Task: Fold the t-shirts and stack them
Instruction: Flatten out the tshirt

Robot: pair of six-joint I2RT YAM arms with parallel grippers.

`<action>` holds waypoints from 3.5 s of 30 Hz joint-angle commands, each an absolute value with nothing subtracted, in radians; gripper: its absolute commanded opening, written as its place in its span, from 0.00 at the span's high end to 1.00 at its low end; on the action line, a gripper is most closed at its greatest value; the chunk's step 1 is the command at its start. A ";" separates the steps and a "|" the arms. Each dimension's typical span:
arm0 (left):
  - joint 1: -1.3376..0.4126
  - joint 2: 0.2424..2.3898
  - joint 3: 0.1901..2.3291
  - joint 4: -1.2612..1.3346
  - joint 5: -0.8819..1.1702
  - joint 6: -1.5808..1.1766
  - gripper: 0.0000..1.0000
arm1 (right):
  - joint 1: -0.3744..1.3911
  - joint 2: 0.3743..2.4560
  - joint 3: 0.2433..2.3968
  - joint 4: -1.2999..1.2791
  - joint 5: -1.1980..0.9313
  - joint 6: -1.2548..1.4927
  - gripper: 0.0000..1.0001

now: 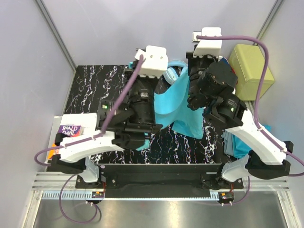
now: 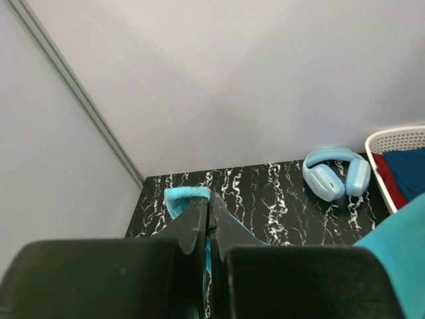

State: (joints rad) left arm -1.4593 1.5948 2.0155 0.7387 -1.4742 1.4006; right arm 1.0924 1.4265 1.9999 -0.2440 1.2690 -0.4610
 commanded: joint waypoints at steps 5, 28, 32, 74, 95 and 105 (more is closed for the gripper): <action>-1.470 1.602 2.031 1.155 -1.543 1.723 1.00 | 1.135 1.367 1.910 0.152 1.336 -0.736 1.00; -0.618 1.687 2.318 -0.724 -0.827 0.003 1.00 | 0.534 1.931 2.562 -0.741 0.708 0.135 1.00; -0.542 1.759 2.417 -0.747 -0.685 -0.052 1.00 | 0.493 1.996 2.638 -0.746 0.652 0.152 1.00; -0.825 1.163 1.218 -0.863 -0.700 -0.584 1.00 | 0.758 1.339 1.344 -0.845 0.718 0.571 1.00; -0.874 1.160 1.032 -1.193 -0.578 -0.919 1.00 | 0.913 1.256 1.212 -1.465 0.606 1.021 1.00; -0.873 1.131 1.002 -1.278 -0.525 -0.966 1.00 | 1.008 1.206 1.157 -1.597 0.525 1.155 1.00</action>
State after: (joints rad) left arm -0.8696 1.1652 1.0183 -1.2320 -0.5564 -0.9230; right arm 0.9703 1.2404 1.1923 -1.3266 0.5652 1.0481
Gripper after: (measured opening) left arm 0.008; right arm 0.009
